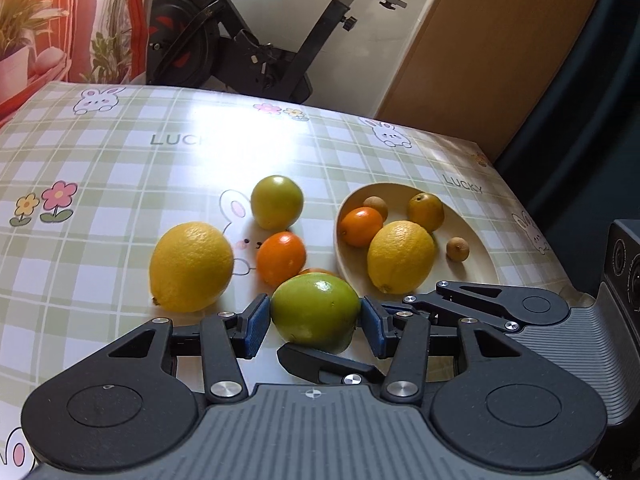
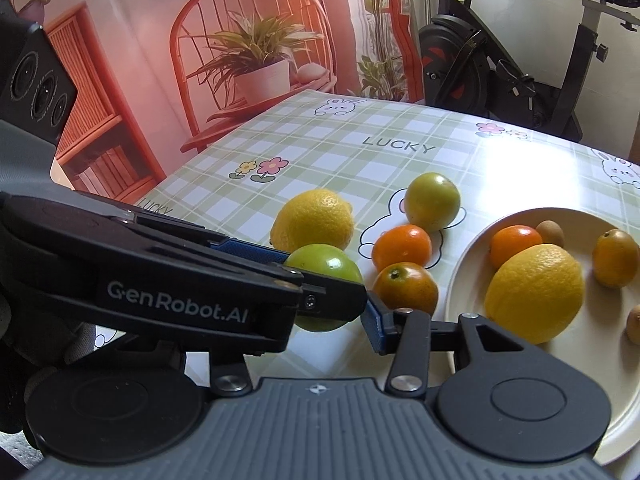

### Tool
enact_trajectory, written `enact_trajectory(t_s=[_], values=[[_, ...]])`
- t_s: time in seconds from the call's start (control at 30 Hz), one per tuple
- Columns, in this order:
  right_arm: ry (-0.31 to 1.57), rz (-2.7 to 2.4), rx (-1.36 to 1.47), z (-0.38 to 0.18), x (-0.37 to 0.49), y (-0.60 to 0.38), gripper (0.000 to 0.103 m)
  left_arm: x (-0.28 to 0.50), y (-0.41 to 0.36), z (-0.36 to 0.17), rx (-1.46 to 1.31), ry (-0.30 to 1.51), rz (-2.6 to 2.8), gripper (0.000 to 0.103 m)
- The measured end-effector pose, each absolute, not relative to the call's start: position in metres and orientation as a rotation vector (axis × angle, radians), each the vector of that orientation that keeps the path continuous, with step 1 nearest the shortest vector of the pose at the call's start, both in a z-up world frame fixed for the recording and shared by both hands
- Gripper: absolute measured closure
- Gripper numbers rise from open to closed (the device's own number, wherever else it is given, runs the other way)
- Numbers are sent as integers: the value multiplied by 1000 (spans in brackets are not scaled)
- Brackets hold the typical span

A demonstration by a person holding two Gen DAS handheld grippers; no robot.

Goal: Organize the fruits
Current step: 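Move the left gripper to the green lime and close on it, then carry the green lime onto the plate and open the left gripper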

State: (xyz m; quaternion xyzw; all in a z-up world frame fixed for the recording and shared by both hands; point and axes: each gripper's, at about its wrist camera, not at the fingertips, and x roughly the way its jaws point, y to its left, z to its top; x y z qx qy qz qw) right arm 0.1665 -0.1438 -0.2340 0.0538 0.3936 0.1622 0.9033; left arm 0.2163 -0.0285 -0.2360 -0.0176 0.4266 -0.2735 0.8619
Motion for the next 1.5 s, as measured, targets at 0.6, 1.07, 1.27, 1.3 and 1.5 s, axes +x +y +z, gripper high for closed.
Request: enact_trajectory(t_s=[0.6,1.07,1.27,1.3,1.5], values=[[706,105,192,-210,140,-266,56,229,-176,-225,135,856,-740,51],[745,42,262,-237,145,-303,56,250,-206,-249,212,925,-729,51],[763,33,258,-243,154,-302,56,256,-207,-253,212,932,-717,51],[765,32,256,-244,155,-302,56,257,-208,-254,212,934,-717,51],[790,13,257,-249,161,-300,56,258,-211,-256,214,930,-715,51]])
